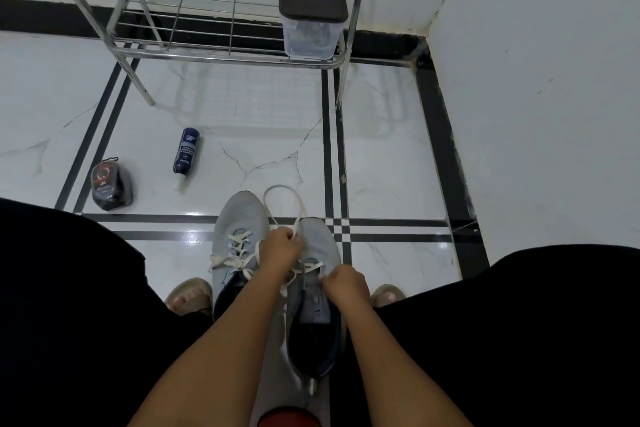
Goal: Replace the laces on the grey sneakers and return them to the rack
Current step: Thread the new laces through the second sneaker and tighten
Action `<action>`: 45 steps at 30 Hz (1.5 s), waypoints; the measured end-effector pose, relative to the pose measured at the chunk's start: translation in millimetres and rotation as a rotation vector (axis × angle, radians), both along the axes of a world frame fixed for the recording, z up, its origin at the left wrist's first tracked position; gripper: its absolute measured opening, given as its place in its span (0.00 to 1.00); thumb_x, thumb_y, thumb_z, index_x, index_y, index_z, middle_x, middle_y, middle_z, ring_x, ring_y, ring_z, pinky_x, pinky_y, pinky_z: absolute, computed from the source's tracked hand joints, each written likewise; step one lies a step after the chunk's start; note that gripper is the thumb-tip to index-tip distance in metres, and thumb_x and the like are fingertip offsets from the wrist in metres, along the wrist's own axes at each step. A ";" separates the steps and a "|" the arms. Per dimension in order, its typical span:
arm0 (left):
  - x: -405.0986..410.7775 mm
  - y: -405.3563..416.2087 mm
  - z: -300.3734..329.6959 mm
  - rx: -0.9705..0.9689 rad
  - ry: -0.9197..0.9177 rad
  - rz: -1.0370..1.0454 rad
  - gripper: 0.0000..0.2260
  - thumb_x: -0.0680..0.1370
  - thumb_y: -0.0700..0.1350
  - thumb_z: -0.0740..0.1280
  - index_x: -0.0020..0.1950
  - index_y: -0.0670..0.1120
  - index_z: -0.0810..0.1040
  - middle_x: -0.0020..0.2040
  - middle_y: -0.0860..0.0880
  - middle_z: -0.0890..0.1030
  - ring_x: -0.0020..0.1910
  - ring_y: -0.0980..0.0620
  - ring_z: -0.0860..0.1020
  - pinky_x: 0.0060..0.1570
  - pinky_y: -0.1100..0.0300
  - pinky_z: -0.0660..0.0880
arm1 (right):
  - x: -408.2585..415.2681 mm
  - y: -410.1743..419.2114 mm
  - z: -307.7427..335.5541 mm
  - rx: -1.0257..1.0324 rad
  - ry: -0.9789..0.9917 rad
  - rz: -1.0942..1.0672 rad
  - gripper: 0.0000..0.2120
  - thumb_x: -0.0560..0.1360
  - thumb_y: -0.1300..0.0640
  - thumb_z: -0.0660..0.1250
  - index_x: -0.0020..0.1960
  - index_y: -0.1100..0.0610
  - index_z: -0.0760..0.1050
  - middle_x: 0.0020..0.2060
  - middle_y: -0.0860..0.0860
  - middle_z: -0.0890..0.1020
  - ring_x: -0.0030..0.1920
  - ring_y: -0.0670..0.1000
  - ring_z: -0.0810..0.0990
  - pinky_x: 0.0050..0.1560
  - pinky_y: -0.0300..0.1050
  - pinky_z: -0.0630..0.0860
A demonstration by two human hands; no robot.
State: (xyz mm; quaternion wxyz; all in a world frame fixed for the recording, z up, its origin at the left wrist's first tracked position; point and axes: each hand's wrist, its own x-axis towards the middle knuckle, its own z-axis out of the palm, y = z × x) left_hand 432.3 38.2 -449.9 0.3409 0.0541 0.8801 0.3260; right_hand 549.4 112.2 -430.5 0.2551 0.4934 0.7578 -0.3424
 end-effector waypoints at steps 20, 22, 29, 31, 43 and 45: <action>-19.8 -29.8 97.4 0.156 -0.013 -0.196 0.11 0.81 0.43 0.62 0.40 0.47 0.77 0.38 0.51 0.79 0.36 0.54 0.74 0.35 0.64 0.68 | -31.6 61.1 147.8 -0.600 1.014 -1.055 0.07 0.80 0.56 0.64 0.48 0.57 0.79 0.49 0.48 0.82 0.52 0.48 0.76 0.59 0.46 0.72; -23.4 -40.3 85.1 0.094 -0.019 -0.136 0.12 0.81 0.43 0.61 0.38 0.47 0.76 0.36 0.50 0.78 0.33 0.53 0.73 0.32 0.63 0.66 | -25.1 66.3 161.1 -0.526 1.043 -1.010 0.07 0.79 0.55 0.64 0.51 0.56 0.80 0.48 0.47 0.82 0.52 0.48 0.76 0.55 0.44 0.73; -21.8 -62.0 66.6 -0.081 -0.028 0.048 0.10 0.80 0.43 0.60 0.47 0.44 0.81 0.47 0.44 0.80 0.47 0.44 0.78 0.46 0.56 0.72 | -2.2 70.1 207.0 -0.316 1.136 -0.728 0.04 0.76 0.59 0.68 0.48 0.54 0.83 0.40 0.46 0.79 0.32 0.44 0.69 0.35 0.37 0.68; -21.6 -71.1 55.4 -0.103 -0.018 0.148 0.10 0.79 0.46 0.61 0.47 0.45 0.81 0.47 0.45 0.81 0.48 0.43 0.79 0.53 0.50 0.76 | 0.0 70.0 216.8 -0.344 1.176 -0.665 0.05 0.77 0.60 0.67 0.48 0.56 0.82 0.36 0.48 0.77 0.30 0.44 0.70 0.33 0.37 0.69; -6.3 -61.5 87.4 -0.092 0.344 0.395 0.16 0.79 0.41 0.61 0.67 0.42 0.71 0.63 0.40 0.74 0.62 0.39 0.73 0.58 0.48 0.70 | -11.2 54.9 189.3 -0.027 0.670 -0.067 0.06 0.77 0.66 0.61 0.48 0.56 0.72 0.39 0.54 0.84 0.36 0.48 0.83 0.42 0.43 0.81; -5.9 -41.8 95.5 0.196 0.374 0.175 0.12 0.82 0.42 0.58 0.64 0.44 0.74 0.60 0.44 0.78 0.59 0.44 0.76 0.51 0.58 0.71 | -16.9 41.8 172.6 -0.007 0.611 0.037 0.04 0.76 0.65 0.66 0.44 0.57 0.75 0.34 0.50 0.83 0.33 0.47 0.82 0.43 0.46 0.82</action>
